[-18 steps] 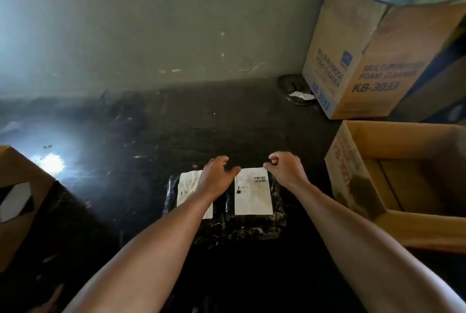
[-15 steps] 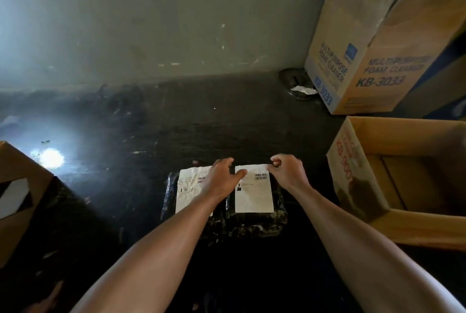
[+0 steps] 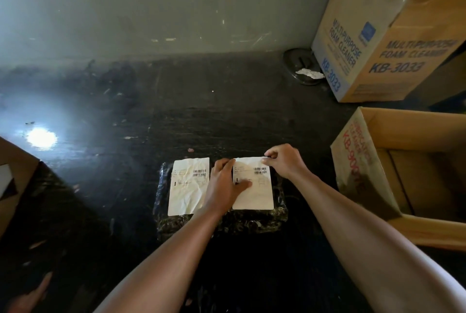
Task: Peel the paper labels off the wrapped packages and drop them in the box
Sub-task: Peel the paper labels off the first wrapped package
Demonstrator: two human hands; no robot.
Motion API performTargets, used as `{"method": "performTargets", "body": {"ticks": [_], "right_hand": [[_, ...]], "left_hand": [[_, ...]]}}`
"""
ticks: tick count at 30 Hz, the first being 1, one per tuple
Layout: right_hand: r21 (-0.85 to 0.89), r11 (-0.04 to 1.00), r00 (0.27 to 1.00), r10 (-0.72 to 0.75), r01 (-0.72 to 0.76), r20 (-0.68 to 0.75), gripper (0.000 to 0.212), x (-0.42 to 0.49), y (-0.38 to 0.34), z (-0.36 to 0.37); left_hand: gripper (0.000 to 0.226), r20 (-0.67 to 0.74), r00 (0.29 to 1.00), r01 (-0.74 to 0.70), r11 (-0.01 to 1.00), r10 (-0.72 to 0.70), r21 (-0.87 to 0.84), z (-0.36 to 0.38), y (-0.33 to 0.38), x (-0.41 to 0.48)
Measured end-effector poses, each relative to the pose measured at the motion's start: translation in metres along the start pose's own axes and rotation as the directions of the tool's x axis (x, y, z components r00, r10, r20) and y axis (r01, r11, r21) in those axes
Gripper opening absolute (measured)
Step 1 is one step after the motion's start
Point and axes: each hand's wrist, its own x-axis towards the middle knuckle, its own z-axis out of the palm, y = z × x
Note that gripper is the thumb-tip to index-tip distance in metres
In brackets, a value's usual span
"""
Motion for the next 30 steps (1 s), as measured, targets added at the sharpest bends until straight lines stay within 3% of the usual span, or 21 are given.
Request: {"method": "performTargets", "body": {"ticks": [9,17,30], "right_hand": [[0.068,0.994,0.995,0.086,-0.089,0.048,0.003,0.013,-0.008,-0.006],[0.022,0.996,0.996,0.09,-0.089,-0.029,0.009,0.015,-0.013,0.006],[-0.016,0.996,0.984,-0.092,0.091,-0.151,0.006,-0.006,-0.007,0.017]], "left_hand": [[0.083,-0.035,0.999,0.014,1.0,-0.014,0.004,0.004,0.0,0.0],[0.087,-0.065,0.997,0.042,0.999,-0.042,-0.001,0.006,0.002,0.002],[0.087,-0.111,0.994,0.02,0.999,-0.022,-0.027,0.008,0.003,-0.005]]}}
